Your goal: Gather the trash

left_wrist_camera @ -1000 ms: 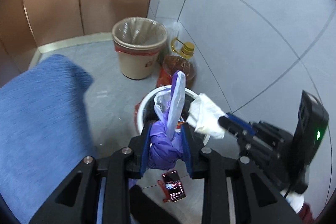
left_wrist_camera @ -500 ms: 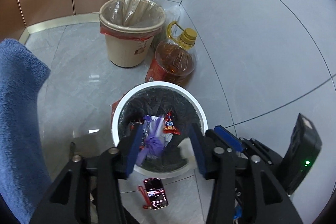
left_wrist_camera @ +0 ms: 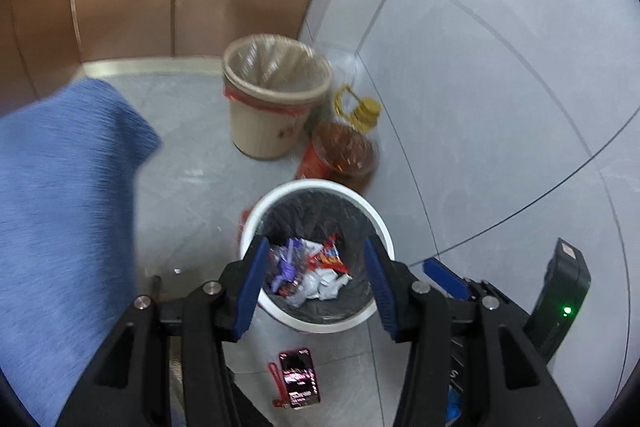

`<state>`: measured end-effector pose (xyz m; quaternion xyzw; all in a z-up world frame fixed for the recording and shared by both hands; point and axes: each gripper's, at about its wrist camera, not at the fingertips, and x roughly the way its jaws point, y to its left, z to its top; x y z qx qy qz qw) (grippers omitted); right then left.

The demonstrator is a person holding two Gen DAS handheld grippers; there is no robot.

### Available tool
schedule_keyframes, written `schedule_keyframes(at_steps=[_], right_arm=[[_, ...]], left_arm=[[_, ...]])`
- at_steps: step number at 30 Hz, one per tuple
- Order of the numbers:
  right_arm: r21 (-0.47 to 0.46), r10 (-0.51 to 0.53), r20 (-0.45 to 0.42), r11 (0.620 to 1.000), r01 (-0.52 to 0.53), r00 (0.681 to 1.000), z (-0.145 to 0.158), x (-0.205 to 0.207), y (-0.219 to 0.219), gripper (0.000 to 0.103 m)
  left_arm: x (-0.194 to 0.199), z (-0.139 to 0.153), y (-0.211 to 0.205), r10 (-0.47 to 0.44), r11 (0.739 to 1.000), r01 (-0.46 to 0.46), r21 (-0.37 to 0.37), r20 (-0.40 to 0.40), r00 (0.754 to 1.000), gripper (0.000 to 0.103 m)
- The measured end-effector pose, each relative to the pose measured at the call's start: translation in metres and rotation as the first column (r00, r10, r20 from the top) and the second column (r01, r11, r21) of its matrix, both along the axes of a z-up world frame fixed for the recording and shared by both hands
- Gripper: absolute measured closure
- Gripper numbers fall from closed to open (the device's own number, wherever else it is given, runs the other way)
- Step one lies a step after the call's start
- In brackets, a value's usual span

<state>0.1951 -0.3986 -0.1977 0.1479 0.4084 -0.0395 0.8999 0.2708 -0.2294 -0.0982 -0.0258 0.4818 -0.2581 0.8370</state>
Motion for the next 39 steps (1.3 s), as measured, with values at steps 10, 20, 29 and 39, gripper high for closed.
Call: schedule_keyframes(at_steps=[10,20,29,39], right_arm=[[-0.113,0.079,0.138,0.992,-0.064,0.987,0.081,-0.055,0.068,0.047],[-0.224,0.191,0.23,0.965,-0.139,0.954,0.123,-0.128,0.148,0.027],[-0.247,0.222,0.285,0.957,-0.152,0.933,0.144,-0.173,0.181,0.004],[-0.246,0.148,0.319,0.967,-0.069,0.936,0.154,-0.198,0.178,0.0]], left_arm=[[-0.068,0.055,0.076,0.089,0.996,-0.091,0.009,0.161,0.983,0.055],[-0.148,0.068,0.166,0.245,0.959,-0.276,0.064,0.3,0.922,0.037],[-0.196,0.076,0.209,0.342,0.906,-0.41,0.108,0.387,0.857,0.036],[-0.228,0.094,0.212,0.381,0.861,-0.498,0.106,0.515,0.768,0.03]])
